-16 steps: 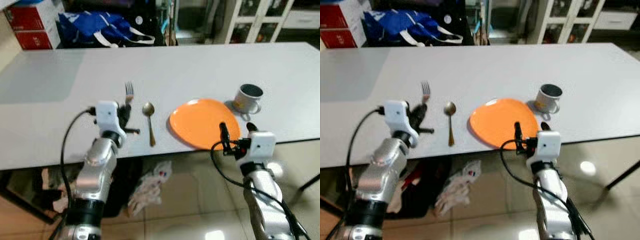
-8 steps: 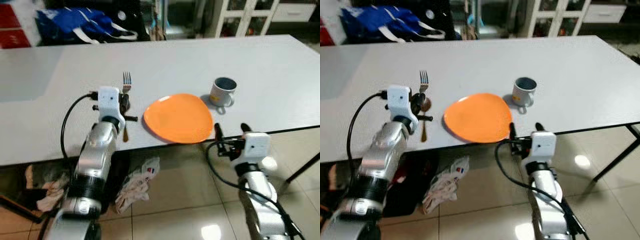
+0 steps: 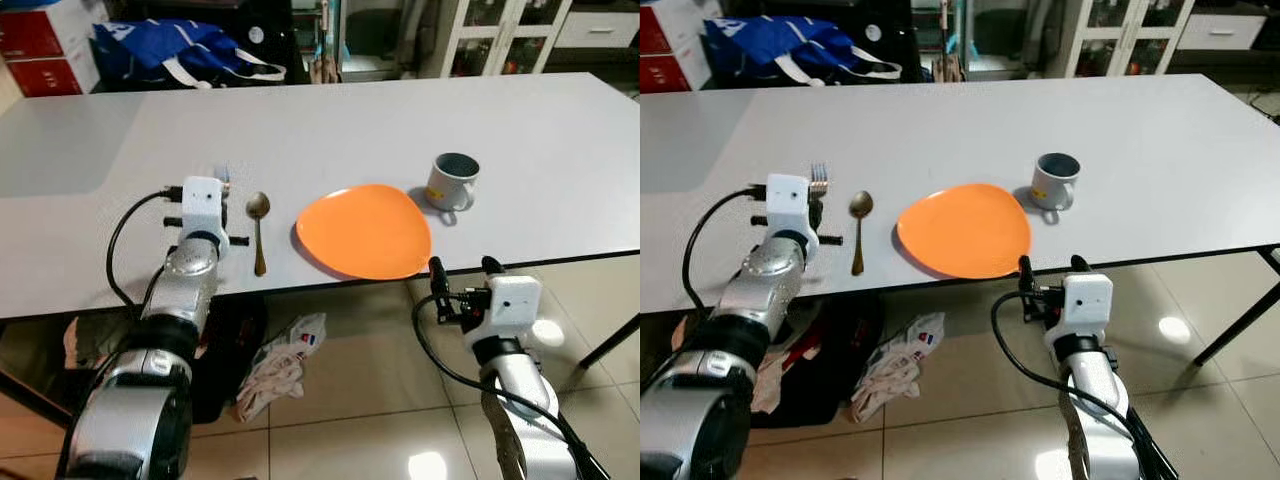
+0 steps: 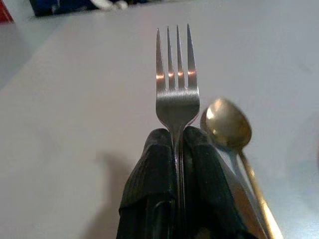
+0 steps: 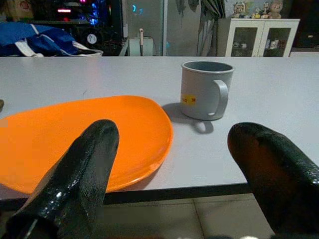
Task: Setting the table
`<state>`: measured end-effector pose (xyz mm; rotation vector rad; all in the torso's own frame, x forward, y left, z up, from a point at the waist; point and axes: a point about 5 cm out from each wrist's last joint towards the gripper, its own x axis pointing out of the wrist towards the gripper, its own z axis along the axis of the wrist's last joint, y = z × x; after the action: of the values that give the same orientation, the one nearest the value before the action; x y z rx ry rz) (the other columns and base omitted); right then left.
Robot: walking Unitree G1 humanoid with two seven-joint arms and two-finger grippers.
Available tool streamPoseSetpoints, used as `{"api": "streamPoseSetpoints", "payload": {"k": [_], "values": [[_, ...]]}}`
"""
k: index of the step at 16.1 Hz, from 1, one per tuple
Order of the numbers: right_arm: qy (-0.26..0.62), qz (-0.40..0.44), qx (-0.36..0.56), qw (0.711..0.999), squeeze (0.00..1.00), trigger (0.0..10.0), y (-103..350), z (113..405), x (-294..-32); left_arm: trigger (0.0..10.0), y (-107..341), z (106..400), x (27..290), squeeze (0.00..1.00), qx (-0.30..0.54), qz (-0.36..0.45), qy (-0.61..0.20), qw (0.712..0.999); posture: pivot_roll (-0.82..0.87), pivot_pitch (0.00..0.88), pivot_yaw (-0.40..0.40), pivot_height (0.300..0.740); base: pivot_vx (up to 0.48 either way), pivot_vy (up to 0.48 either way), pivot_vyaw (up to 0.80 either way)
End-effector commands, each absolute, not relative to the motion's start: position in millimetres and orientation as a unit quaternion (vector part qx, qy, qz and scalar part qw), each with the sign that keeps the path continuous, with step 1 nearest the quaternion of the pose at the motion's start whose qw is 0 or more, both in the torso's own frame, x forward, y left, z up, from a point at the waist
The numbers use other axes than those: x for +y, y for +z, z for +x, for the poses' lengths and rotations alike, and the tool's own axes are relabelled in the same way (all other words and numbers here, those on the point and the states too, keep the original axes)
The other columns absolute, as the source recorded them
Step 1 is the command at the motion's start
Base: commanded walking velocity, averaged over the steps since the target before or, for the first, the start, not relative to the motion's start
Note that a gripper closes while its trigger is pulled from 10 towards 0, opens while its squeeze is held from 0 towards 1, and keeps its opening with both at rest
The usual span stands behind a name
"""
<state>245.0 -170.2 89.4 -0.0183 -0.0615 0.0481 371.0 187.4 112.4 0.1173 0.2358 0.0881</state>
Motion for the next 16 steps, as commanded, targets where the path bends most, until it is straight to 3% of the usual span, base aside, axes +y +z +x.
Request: {"api": "streamPoseSetpoints", "payload": {"k": [1,5,7,16], "values": [[0.021,-0.014,-0.032,0.999,0.0,10.0,92.4,243.6,-171.9,0.0,119.1,375.8,192.3,0.0,0.111,0.062,0.056,0.99,-0.07,0.0,0.036,0.74,0.0,0.0,0.0],[0.016,-0.02,-0.027,0.999,0.0,10.0,91.9,236.9,-172.5,0.0,114.0,376.5,206.5,0.0,0.131,0.061,0.093,0.985,-0.09,0.0,0.048,0.74,0.0,0.0,0.0],[0.012,-0.016,-0.027,0.999,0.0,10.0,92.3,235.4,-173.6,0.0,114.5,377.1,206.3,0.0,0.127,0.062,0.093,0.986,-0.09,0.0,0.047,0.74,0.0,0.0,0.75],[0.011,-0.012,-0.022,1.0,0.0,10.0,91.6,238.3,-170.2,0.0,116.7,383.3,172.6,0.0,0.11,0.088,0.007,0.99,-0.08,0.0,0.05,0.74,0.0,0.0,0.0]]}}
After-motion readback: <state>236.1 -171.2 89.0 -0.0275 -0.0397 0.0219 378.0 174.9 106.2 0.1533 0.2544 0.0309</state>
